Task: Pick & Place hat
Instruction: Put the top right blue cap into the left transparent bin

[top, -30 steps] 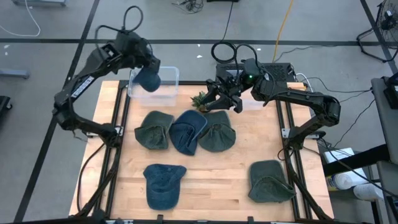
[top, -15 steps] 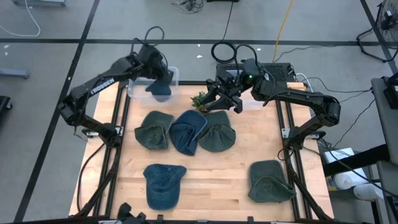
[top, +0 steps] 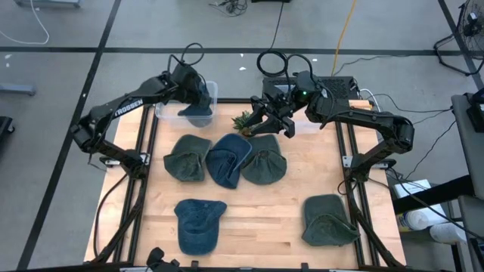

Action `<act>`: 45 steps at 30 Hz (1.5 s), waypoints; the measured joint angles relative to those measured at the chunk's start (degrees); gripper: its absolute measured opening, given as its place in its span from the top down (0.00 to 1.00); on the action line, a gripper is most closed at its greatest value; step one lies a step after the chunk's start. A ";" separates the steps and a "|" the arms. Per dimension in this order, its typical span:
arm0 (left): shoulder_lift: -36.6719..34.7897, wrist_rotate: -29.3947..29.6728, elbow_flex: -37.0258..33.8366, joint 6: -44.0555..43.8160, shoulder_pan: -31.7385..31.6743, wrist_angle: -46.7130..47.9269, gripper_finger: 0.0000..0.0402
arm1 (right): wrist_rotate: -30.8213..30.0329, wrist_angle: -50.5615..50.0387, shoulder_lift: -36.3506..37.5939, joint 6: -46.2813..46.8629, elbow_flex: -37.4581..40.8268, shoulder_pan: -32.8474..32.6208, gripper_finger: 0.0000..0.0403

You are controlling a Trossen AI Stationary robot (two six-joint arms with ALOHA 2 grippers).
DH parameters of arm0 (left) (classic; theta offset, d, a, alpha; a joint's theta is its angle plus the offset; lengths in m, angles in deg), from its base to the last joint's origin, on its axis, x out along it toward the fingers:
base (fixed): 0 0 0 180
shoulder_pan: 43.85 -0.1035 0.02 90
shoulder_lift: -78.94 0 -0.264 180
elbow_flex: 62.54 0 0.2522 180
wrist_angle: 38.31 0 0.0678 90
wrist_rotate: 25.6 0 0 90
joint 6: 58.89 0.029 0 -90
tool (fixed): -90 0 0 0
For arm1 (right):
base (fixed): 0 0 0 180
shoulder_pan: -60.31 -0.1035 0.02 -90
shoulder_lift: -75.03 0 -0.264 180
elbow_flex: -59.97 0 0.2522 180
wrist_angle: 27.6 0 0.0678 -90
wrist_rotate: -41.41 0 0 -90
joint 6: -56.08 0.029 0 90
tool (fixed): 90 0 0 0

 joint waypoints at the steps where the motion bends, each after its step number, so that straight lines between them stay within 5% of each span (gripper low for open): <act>1: 0.00 -0.03 0.00 0.04 -0.01 0.07 0.92 | 0.00 -0.04 0.00 -0.01 0.00 0.00 0.58; 8: 0.00 0.56 0.00 2.26 -0.23 2.53 0.77 | 0.00 -0.04 0.00 0.00 0.00 0.00 0.58; 16: 0.00 9.10 0.00 6.38 -0.93 8.73 0.67 | 0.01 -0.04 0.00 -0.01 -0.01 0.00 0.57; 21: -0.53 13.89 0.08 0.76 -2.00 11.98 0.68 | 0.02 -0.05 0.00 -0.17 0.00 0.00 0.57; 32: -0.94 10.66 6.99 -12.10 -2.76 20.84 0.74 | 0.02 -0.06 0.00 -0.02 0.00 0.00 0.57; 39: -1.22 20.46 16.26 -2.02 -2.76 19.79 0.76 | 0.02 -0.06 0.00 0.00 0.00 0.00 0.57; 45: -1.25 19.85 20.74 6.38 -1.87 16.39 0.76 | 0.02 -0.06 0.00 0.00 0.00 0.00 0.57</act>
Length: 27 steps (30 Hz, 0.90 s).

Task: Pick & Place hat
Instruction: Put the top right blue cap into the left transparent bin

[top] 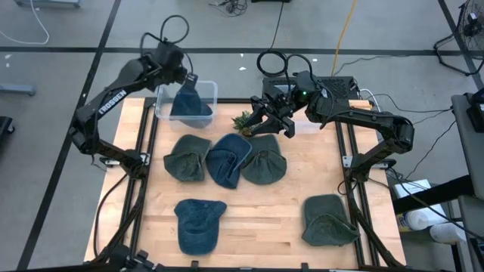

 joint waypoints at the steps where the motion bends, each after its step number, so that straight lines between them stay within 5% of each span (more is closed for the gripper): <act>1: 0.00 -1.13 0.35 1.25 0.11 -0.70 0.76 | -0.02 0.00 0.00 0.00 0.00 0.00 0.57; 10: 0.90 -17.95 0.79 12.37 0.33 -1.66 0.76 | -0.02 0.00 0.00 0.00 0.00 0.00 0.58; 16: 3.32 -18.32 0.79 20.11 0.31 -0.70 0.76 | -0.04 0.00 0.00 0.02 -0.01 0.00 0.58; 27: 9.10 -18.45 0.79 19.65 0.26 0.82 0.76 | -0.05 -0.02 0.00 1.95 0.00 -0.03 0.58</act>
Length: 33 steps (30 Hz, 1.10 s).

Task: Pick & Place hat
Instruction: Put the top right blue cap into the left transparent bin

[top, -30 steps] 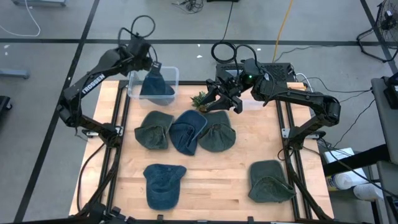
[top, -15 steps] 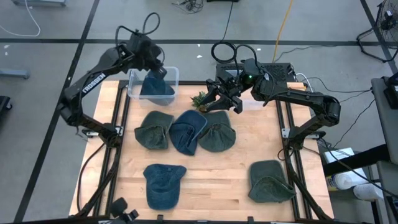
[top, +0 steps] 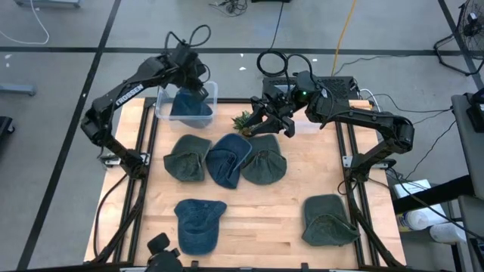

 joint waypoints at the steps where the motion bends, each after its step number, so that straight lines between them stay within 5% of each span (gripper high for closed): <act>1: 0.60 -0.02 0.00 -0.47 0.00 0.30 0.76 | 0.00 0.00 0.00 -0.01 0.00 -0.10 0.58; 12: 7.01 0.76 0.00 -4.26 0.01 7.62 0.76 | 0.01 0.01 0.00 -1.77 -0.01 -1.11 0.58; 23: 11.91 15.32 -0.04 -16.05 -1.64 11.28 0.76 | 0.01 -0.14 0.00 -0.07 -0.02 -1.44 0.58; 33: 12.25 13.21 -9.01 -22.11 -2.43 10.84 0.76 | -0.11 -0.16 0.00 -0.10 -0.02 -2.20 0.58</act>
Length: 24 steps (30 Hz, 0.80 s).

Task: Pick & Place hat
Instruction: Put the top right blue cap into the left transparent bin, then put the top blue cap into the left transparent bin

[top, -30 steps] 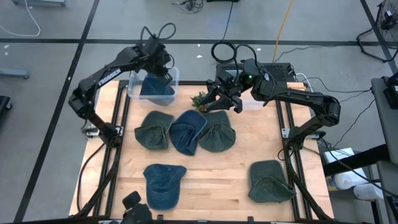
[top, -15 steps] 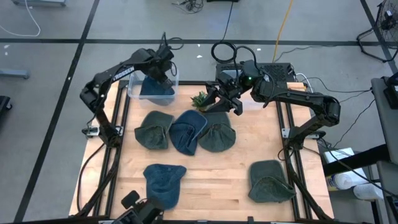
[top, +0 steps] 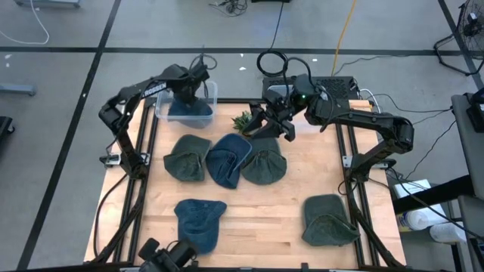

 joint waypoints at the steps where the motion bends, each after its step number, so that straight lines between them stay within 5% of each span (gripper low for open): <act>1: 0.00 -0.18 -1.65 -0.14 0.01 -1.06 0.76 | 0.00 0.00 0.00 -0.14 0.01 0.00 0.58; 7: 0.02 -1.51 -8.63 -1.13 0.33 -7.72 0.76 | 0.00 0.02 0.00 -0.31 0.02 -0.02 0.58; 24: -11.19 -6.22 -8.45 -1.40 0.22 -10.85 0.76 | -0.05 0.04 0.00 -0.31 0.01 -0.02 0.58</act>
